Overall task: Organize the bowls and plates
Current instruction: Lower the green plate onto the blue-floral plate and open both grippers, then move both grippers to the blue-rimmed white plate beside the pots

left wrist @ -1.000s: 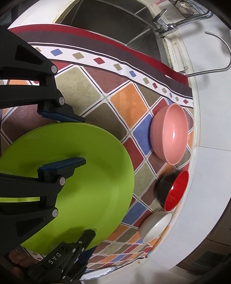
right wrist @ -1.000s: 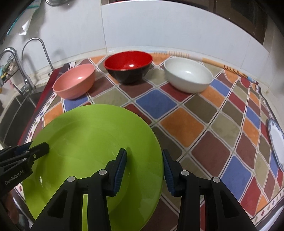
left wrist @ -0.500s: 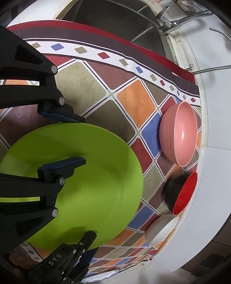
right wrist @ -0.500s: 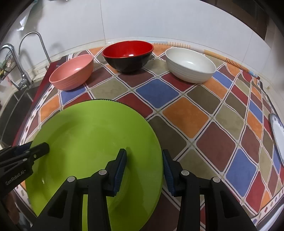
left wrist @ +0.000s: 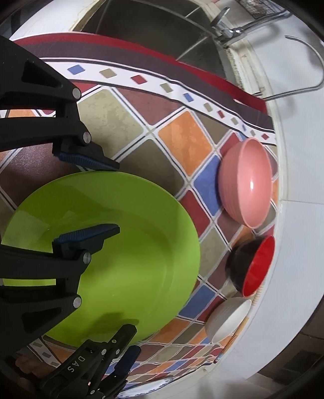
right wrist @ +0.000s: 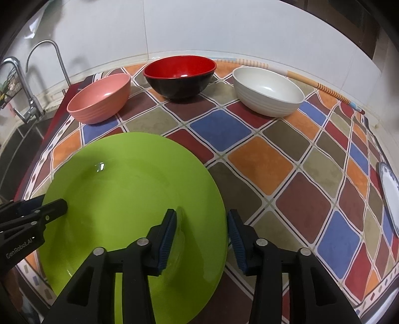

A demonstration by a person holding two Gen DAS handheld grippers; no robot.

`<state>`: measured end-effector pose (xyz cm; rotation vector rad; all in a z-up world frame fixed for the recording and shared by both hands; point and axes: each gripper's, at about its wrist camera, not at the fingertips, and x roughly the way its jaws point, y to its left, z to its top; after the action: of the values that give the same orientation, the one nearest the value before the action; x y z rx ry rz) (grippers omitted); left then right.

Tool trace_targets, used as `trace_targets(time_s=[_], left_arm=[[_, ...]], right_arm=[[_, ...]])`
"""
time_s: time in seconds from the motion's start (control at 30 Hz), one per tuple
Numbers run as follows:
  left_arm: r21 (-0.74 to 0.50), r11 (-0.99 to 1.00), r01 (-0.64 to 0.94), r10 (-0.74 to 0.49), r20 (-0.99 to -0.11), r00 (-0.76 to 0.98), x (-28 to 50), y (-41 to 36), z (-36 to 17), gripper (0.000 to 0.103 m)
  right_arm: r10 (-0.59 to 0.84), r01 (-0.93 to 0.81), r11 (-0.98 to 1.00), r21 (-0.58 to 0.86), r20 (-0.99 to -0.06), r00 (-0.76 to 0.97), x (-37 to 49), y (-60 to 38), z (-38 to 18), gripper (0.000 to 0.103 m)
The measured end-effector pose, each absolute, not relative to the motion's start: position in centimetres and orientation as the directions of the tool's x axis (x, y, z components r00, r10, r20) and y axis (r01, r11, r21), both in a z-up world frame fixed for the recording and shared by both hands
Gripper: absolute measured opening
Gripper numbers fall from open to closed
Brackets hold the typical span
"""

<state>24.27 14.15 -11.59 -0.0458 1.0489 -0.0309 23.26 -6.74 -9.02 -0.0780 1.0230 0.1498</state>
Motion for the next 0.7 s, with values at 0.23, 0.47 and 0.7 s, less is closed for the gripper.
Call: trace_targets(time_s=[0.23, 0.47, 0.7], left_arm=[[-0.056, 0.996, 0.07, -0.086, -0.823, 0.561, 24.1, 12.2, -9.1, 0.061], [-0.039, 0.986, 0.163, -0.131, -0.787, 0.603, 24.9, 8.5, -6.8, 0.072], [-0.041, 0.958, 0.283, -0.214, -0.762, 0.611, 26.0, 3.2, -5.3, 0.077]], right_arm=[[0.079, -0.127, 0.992, 0.01, -0.832, 0.548, 22.7, -8.0, -7.6, 0.058], [0.021, -0.024, 1.0, 0.007, -0.78, 0.626, 21.7, -11.0, -4.8, 0.074], [-0.053, 0.098, 0.995, 0.017, -0.744, 0.666, 20.9, -15.8, -3.0, 0.078]])
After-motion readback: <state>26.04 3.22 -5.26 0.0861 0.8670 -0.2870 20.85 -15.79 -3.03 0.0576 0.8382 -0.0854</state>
